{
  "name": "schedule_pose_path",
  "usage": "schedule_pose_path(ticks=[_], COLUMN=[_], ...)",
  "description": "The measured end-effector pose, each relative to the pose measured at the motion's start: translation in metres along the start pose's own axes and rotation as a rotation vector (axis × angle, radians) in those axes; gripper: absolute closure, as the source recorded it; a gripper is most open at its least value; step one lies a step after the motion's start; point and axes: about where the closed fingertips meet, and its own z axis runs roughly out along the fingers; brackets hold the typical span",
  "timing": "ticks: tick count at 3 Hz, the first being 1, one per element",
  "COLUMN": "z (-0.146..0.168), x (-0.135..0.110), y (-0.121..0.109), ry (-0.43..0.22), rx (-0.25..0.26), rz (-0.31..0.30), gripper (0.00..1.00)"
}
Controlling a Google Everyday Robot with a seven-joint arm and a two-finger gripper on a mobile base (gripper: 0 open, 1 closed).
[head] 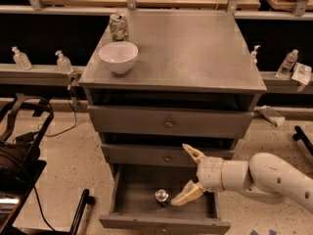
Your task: Pick pepsi can from bottom drawer and place on counter
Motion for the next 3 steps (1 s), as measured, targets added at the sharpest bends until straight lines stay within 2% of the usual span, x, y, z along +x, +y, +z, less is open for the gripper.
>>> schedule_pose_path(ticks=[1, 2, 3], z=[0.010, 0.035, 0.056], x=[0.007, 0.037, 0.090], y=[-0.004, -0.010, 0.000], ry=[0.002, -0.005, -0.024], rx=[-0.014, -0.017, 0.005], rz=[0.013, 0.033, 0.082], gripper=[0.00, 0.00, 0.00])
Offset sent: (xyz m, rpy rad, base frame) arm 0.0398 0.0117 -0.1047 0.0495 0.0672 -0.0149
